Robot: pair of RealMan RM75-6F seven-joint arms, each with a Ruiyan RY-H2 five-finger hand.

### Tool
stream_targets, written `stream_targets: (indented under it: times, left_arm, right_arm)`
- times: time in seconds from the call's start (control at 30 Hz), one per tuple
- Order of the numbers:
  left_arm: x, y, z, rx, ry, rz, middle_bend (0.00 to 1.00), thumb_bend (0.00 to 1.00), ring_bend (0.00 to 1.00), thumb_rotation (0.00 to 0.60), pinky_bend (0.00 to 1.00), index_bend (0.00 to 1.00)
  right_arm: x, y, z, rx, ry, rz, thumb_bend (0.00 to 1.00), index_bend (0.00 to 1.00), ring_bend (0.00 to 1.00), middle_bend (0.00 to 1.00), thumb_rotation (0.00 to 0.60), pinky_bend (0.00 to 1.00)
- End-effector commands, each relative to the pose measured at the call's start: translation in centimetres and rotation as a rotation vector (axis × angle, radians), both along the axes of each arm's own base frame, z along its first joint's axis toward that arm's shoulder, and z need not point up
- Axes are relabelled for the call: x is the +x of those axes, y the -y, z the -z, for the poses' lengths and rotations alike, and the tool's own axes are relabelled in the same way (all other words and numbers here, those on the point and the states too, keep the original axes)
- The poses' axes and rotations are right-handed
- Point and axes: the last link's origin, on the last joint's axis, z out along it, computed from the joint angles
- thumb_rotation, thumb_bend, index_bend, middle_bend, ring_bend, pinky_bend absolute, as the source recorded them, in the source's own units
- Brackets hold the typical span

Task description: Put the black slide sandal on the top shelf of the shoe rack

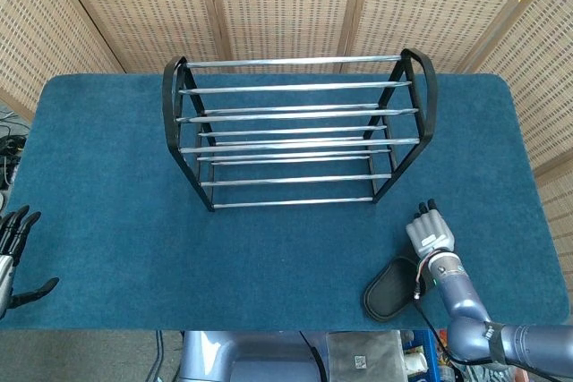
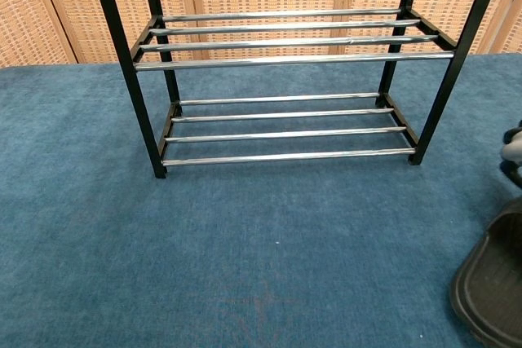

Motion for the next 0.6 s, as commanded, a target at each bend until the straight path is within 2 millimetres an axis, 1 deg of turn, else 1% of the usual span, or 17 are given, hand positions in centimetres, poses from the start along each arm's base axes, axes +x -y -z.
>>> stream_targets:
  times: [0.03, 0.07, 0.1, 0.13, 0.27, 0.33, 0.4, 0.47, 0.6]
  left_arm:
    - [0.0, 0.0, 0.0, -0.001, 0.001, 0.001, 0.00, 0.18, 0.00, 0.600, 0.00, 0.00]
    - [0.0, 0.1, -0.1, 0.000, 0.001, 0.002, 0.00, 0.18, 0.00, 0.600, 0.00, 0.00]
    - [0.0, 0.1, -0.1, 0.000, 0.001, 0.002, 0.00, 0.17, 0.00, 0.600, 0.00, 0.00]
    - [0.0, 0.1, -0.1, -0.001, 0.000, 0.004, 0.00, 0.17, 0.00, 0.600, 0.00, 0.00]
    - [-0.1, 0.0, 0.0, -0.009, -0.005, 0.006, 0.00, 0.18, 0.00, 0.600, 0.00, 0.00]
    - [0.0, 0.1, 0.0, -0.011, -0.008, 0.009, 0.00, 0.18, 0.00, 0.600, 0.00, 0.00]
    - [0.0, 0.1, 0.0, -0.012, -0.010, 0.011, 0.00, 0.18, 0.00, 0.600, 0.00, 0.00]
    - [0.0, 0.1, 0.1, -0.012, -0.012, 0.013, 0.00, 0.18, 0.00, 0.600, 0.00, 0.00]
    - [0.1, 0.1, 0.2, -0.016, -0.015, 0.014, 0.00, 0.18, 0.00, 0.600, 0.00, 0.00]
  right_arm:
    - [0.4, 0.0, -1.3, -0.028, 0.030, -0.019, 0.33, 0.06, 0.00, 0.01, 0.600, 0.00]
    - [0.7, -0.2, -1.7, -0.032, 0.057, -0.047, 0.11, 0.01, 0.00, 0.00, 0.600, 0.00]
    - [0.9, -0.2, -2.1, -0.036, 0.080, -0.073, 0.02, 0.00, 0.00, 0.00, 0.600, 0.00]
    - [1.2, -0.4, -2.6, -0.039, 0.107, -0.103, 0.00, 0.00, 0.00, 0.00, 0.600, 0.00]
    - [1.7, -2.1, -4.8, -0.009, 0.240, -0.245, 0.00, 0.00, 0.00, 0.00, 0.600, 0.00]
    - [1.8, -3.1, -5.5, 0.024, 0.286, -0.296, 0.00, 0.00, 0.00, 0.00, 0.600, 0.00]
    - [1.4, -4.2, -5.8, 0.071, 0.325, -0.339, 0.00, 0.00, 0.00, 0.00, 0.600, 0.00]
    - [0.6, -5.2, -6.2, 0.133, 0.365, -0.392, 0.00, 0.00, 0.00, 0.00, 0.600, 0.00]
    - [-0.7, -6.7, -6.1, 0.230, 0.458, -0.458, 0.00, 0.00, 0.00, 0.00, 0.600, 0.00]
